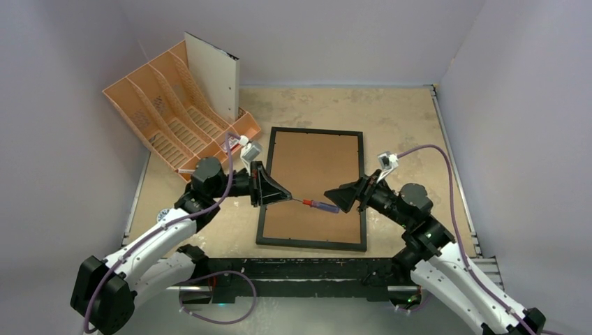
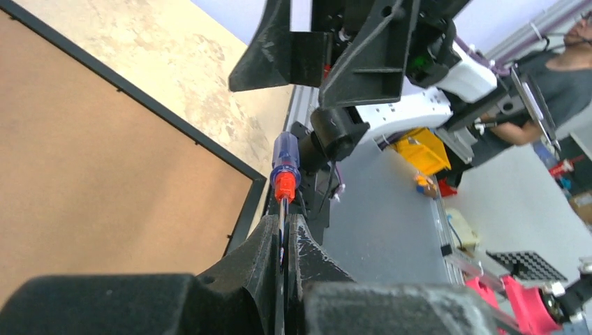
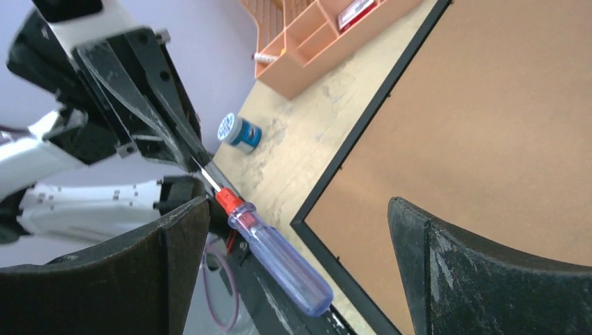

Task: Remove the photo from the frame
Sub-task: Pick up the screwdriver from the center of the board, then adjust the photo frame at the center of the board, then release the photo frame item from the photo frame.

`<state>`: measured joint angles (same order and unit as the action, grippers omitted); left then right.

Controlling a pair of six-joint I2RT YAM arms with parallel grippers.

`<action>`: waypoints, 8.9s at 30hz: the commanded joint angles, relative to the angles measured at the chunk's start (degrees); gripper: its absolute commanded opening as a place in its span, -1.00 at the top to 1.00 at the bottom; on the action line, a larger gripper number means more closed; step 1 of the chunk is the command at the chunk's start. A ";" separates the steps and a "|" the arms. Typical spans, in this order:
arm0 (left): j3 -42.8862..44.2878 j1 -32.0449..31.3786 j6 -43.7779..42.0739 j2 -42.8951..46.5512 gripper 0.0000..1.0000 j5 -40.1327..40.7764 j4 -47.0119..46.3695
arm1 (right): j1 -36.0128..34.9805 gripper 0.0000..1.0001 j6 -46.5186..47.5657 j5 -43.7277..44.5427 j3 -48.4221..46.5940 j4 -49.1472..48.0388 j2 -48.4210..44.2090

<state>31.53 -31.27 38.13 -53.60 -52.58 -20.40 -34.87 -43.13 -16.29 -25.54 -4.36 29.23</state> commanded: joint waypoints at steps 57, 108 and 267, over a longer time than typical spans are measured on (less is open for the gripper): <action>-20.54 -0.63 28.93 3.13 1.00 13.85 -42.83 | -0.02 0.12 -17.65 -26.84 8.26 -55.49 21.10; -21.09 -2.39 28.77 2.02 1.00 17.29 -43.12 | -1.03 0.28 -20.75 -26.89 8.67 -59.17 23.81; -21.23 -17.16 2.27 -5.94 0.94 47.71 18.12 | -3.98 1.00 -2.40 -14.12 -7.17 -19.94 57.99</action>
<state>12.95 -48.03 42.63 -58.57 -4.32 -5.58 -34.33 -50.57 -38.22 -28.05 -34.92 88.84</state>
